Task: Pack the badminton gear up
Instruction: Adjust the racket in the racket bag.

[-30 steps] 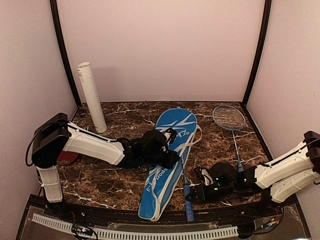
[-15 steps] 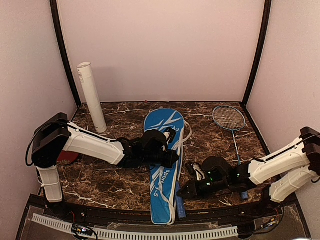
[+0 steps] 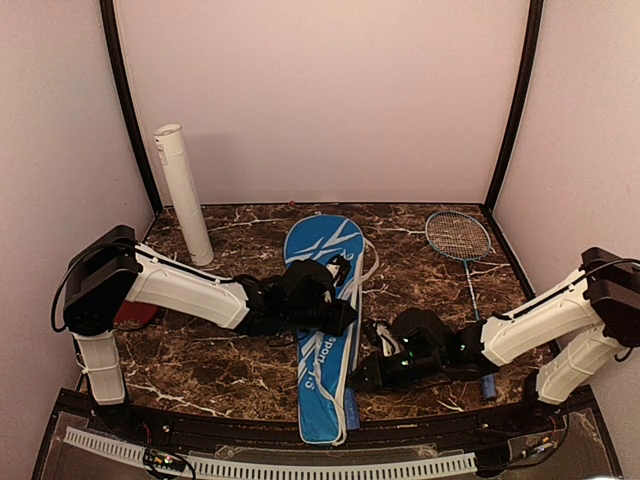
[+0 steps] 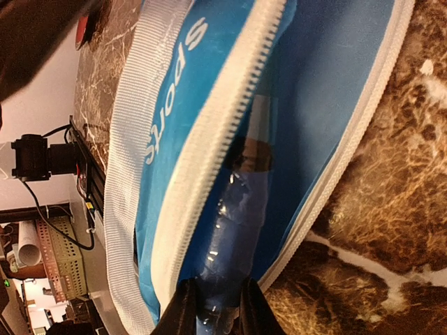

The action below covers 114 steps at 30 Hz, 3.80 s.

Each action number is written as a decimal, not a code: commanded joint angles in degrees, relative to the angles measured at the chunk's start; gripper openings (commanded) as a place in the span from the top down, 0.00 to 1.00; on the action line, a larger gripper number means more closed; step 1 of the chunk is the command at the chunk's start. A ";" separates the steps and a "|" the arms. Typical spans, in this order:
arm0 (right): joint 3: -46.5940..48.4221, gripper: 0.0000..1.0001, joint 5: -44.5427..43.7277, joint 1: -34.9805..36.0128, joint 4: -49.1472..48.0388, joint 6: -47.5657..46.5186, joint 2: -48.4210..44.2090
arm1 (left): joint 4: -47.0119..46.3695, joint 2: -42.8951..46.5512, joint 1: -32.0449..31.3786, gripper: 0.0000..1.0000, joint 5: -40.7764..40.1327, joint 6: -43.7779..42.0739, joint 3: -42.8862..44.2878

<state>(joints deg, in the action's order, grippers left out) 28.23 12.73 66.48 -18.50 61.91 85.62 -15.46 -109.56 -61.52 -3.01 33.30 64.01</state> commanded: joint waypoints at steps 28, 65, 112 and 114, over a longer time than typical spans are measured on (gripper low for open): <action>0.33 0.81 -3.11 -0.82 -7.46 1.56 2.20 | 15.16 9.51 -8.75 0.49 -2.65 12.10 -6.37; 3.78 0.82 -6.65 -2.83 -12.16 0.39 9.36 | 9.80 14.21 -8.80 1.00 -0.21 13.74 -9.68; 11.91 0.81 -10.64 -5.98 -17.37 -5.74 14.36 | -0.63 15.50 -8.80 1.00 4.07 18.05 -11.63; 11.87 0.80 -10.26 -6.01 -17.89 -5.75 14.73 | -0.41 15.90 -8.80 1.00 3.59 17.91 -11.84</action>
<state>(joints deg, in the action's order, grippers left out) 37.39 8.99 62.96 -28.03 57.71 99.50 -13.72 -95.53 -68.25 -7.38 50.78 51.79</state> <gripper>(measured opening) 0.195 0.031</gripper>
